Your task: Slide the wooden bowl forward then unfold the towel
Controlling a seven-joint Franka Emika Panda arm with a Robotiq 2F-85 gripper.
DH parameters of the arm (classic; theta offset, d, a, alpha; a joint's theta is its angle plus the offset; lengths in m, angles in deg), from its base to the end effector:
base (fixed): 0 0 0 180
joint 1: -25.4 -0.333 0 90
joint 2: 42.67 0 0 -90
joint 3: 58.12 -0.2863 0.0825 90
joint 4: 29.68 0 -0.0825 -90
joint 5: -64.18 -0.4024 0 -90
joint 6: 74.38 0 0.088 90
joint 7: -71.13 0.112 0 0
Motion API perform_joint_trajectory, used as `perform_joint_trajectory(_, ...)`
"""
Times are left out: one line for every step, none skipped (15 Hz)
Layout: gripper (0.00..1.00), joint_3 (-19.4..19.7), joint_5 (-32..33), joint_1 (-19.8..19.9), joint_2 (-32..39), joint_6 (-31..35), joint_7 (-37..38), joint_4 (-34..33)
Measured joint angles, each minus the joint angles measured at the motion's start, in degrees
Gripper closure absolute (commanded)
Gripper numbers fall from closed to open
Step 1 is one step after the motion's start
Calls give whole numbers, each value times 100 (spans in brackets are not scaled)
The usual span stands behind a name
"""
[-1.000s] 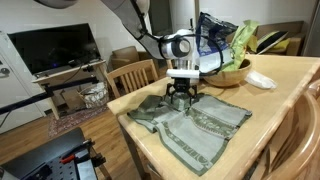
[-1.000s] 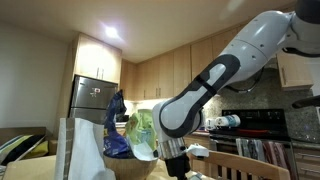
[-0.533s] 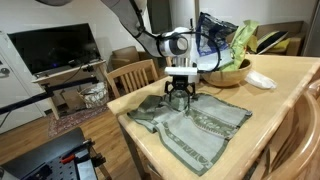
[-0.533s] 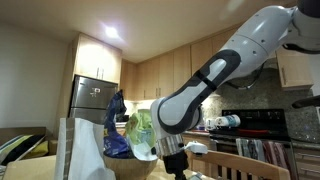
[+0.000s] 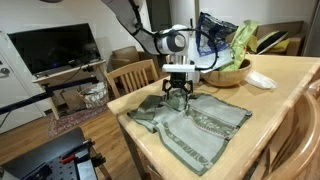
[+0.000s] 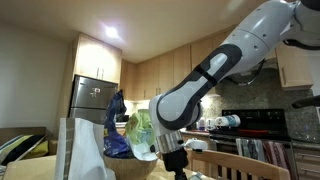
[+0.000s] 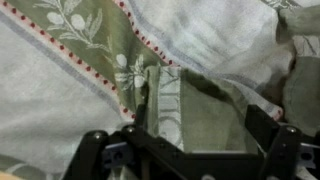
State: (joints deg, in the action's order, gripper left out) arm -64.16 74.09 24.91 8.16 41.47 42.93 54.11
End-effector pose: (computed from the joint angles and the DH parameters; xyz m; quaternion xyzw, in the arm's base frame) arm 0.6645 0.0589 0.0940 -0.9301 -0.3298 0.1618 0.0031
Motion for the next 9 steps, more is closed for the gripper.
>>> perform_joint_trajectory(26, 0, 0, 0, 1, -48, 0, 0)
perform_joint_trajectory(32, 0, -1, 3, 3, -85, 0, -2)
perform_joint_trajectory(42, 0, -3, 8, 4, -118, 0, -4)
perform_joint_trajectory(49, 0, -3, 14, 4, -131, 0, -5)
perform_joint_trajectory(58, 0, -3, 20, 4, -133, 1, -7)
perform_joint_trajectory(65, 0, -4, 26, 4, -134, 1, -10)
perform_joint_trajectory(73, 0, -4, 31, 4, -134, 1, -12)
perform_joint_trajectory(80, 0, -4, 36, 4, -135, 1, -15)
perform_joint_trajectory(87, 0, -4, 40, 4, -135, 1, -17)
